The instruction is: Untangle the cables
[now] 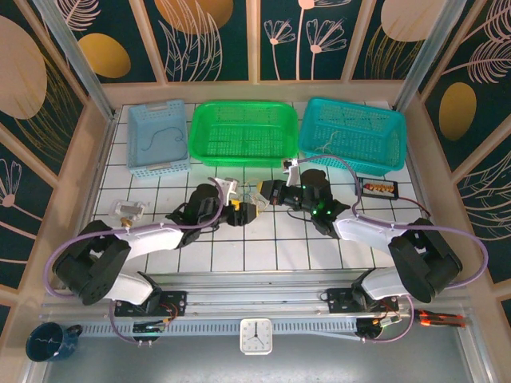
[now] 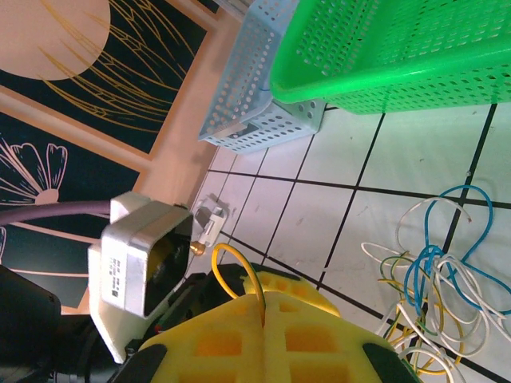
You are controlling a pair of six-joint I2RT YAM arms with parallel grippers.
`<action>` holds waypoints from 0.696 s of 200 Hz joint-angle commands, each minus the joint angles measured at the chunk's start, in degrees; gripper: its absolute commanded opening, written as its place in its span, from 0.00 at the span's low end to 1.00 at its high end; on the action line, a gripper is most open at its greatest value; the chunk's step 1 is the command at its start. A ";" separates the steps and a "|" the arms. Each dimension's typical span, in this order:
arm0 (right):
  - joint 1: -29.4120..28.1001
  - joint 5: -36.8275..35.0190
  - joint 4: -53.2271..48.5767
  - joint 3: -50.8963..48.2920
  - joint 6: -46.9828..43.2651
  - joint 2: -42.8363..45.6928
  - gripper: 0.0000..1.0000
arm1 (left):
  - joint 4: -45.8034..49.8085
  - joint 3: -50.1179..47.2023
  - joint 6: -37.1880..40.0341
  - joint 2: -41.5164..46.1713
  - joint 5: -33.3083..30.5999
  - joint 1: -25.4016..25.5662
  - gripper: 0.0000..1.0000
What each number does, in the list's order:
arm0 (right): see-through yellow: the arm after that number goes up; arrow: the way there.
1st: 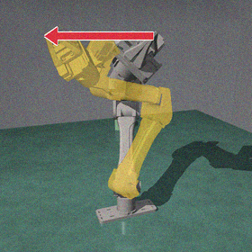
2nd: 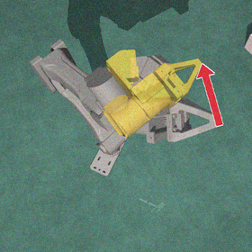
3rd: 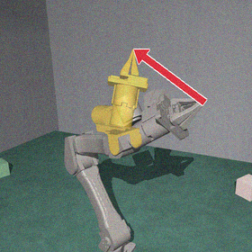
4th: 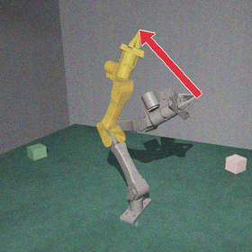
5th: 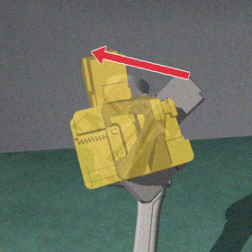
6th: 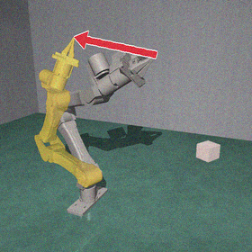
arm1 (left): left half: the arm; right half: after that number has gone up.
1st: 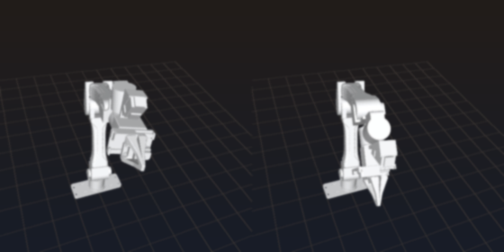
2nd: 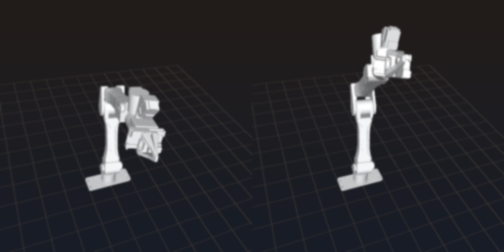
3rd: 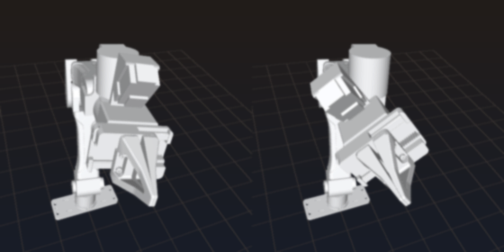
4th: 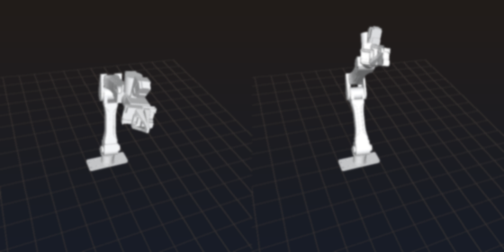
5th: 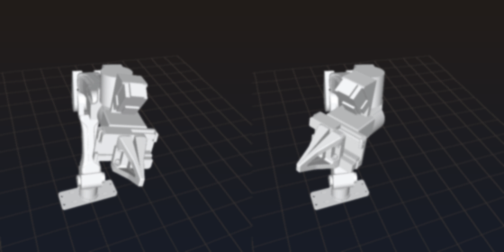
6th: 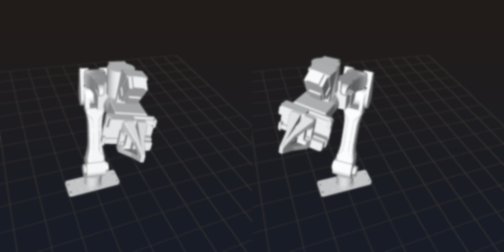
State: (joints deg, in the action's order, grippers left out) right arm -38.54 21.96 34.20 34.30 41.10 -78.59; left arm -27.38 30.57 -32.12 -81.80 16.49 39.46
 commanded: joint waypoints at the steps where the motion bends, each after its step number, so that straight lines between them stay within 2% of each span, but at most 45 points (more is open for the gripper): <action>1: -0.76 -0.77 2.55 0.85 0.86 0.01 0.00 | -4.68 2.77 1.21 -1.57 0.38 0.41 0.75; 53: -1.88 -0.70 3.91 1.53 2.66 0.93 0.00 | -7.54 4.33 0.97 -6.30 0.47 0.66 0.69; 139: -1.89 -0.22 5.98 5.72 6.35 7.92 0.00 | -11.65 -0.60 -0.03 -9.65 -0.25 0.84 0.35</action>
State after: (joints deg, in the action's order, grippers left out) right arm -40.14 22.15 36.27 37.19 46.02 -74.00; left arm -36.16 32.01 -31.94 -90.76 16.23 39.99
